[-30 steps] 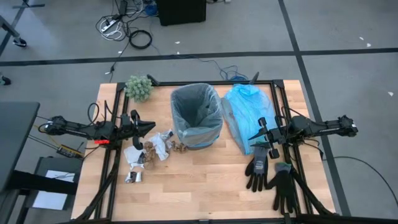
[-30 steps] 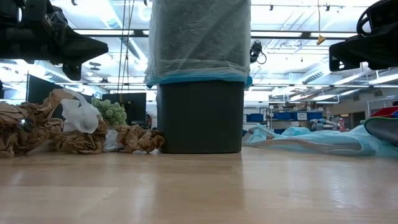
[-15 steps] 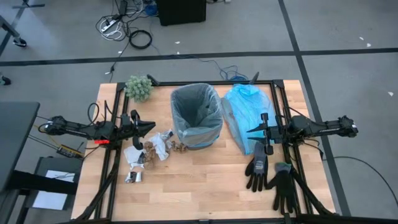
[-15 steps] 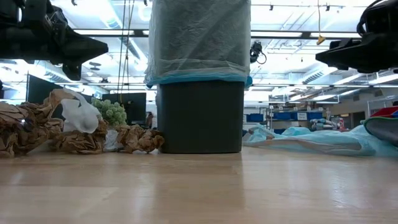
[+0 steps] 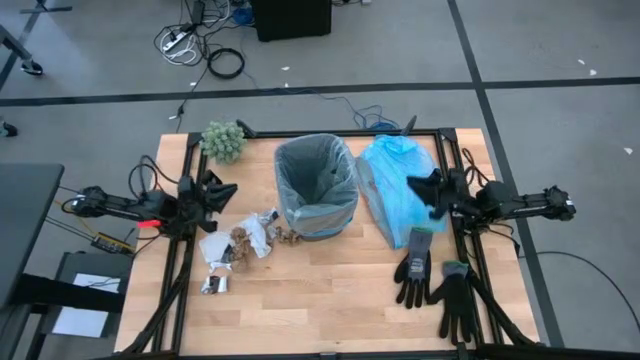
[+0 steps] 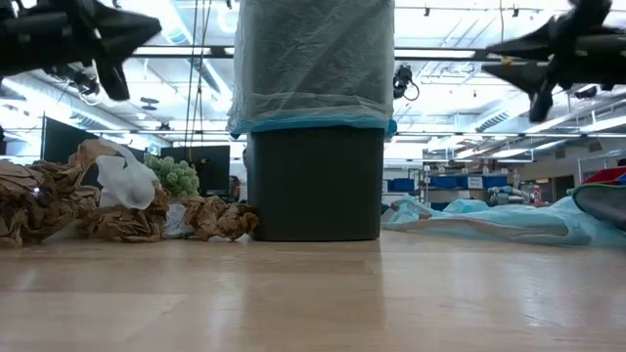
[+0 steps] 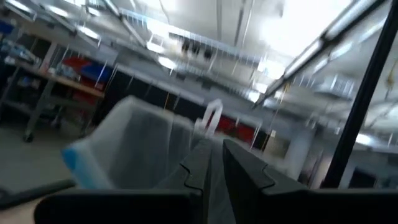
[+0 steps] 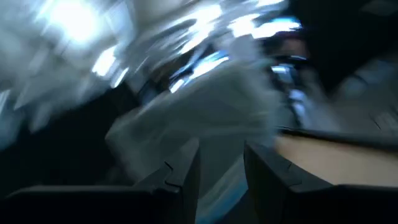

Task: Place trash/remove bag and relplace
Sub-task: Move the trash bin to top of the table

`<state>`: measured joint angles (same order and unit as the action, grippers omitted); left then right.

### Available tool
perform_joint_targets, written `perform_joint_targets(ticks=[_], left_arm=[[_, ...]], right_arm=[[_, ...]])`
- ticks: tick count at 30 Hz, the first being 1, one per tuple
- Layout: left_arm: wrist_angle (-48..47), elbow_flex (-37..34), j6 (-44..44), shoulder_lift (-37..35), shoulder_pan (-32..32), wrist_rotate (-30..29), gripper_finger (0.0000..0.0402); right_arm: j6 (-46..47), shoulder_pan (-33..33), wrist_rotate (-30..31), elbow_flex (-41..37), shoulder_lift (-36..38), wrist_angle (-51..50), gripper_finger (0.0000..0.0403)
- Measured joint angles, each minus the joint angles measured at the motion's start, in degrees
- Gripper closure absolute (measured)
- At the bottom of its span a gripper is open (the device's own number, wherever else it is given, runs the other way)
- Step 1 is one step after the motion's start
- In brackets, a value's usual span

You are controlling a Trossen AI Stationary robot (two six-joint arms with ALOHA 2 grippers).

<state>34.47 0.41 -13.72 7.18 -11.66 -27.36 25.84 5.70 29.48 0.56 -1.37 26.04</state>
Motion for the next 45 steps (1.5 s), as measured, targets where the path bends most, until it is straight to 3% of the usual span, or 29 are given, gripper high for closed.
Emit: perform_joint_targets(ticks=[4, 15, 22, 26, 33, 40, 45], left_arm=[[5.66, 0.0, -0.04, 0.0, 0.02, -0.01, 0.0351], [13.52, -0.01, -0.06, 0.02, 0.0, 0.56, 0.0351], [22.17, 0.26, -4.92, -0.01, 0.0, -2.44, 0.0351], [19.85, 2.86, -6.69, 0.03, 0.02, -0.87, 0.0351], [9.48, 11.17, -11.37, 2.72, 0.0, 6.07, 0.0351], [-9.84, 25.86, -11.87, 11.69, 0.01, 8.12, 0.0351], [-20.68, 35.42, -11.8, 19.31, 0.0, 12.68, 0.0351]], right_arm=[[6.07, 0.12, -0.56, 0.37, -1.2, -0.51, 0.0291], [1.07, 0.08, -2.31, 15.45, -16.64, 1.39, 0.0291], [5.89, -0.27, 7.27, 28.29, -30.1, 2.08, 0.0291], [6.49, -1.38, 6.78, 35.04, -36.83, 2.1, 0.0291], [6.04, -1.75, -3.91, 46.01, -48.2, 1.33, 0.0291], [1.49, -1.77, -6.59, 52.63, -59.6, 0.73, 0.0291], [1.48, -1.87, -7.03, 56.98, -65.22, 1.54, 0.0291]])
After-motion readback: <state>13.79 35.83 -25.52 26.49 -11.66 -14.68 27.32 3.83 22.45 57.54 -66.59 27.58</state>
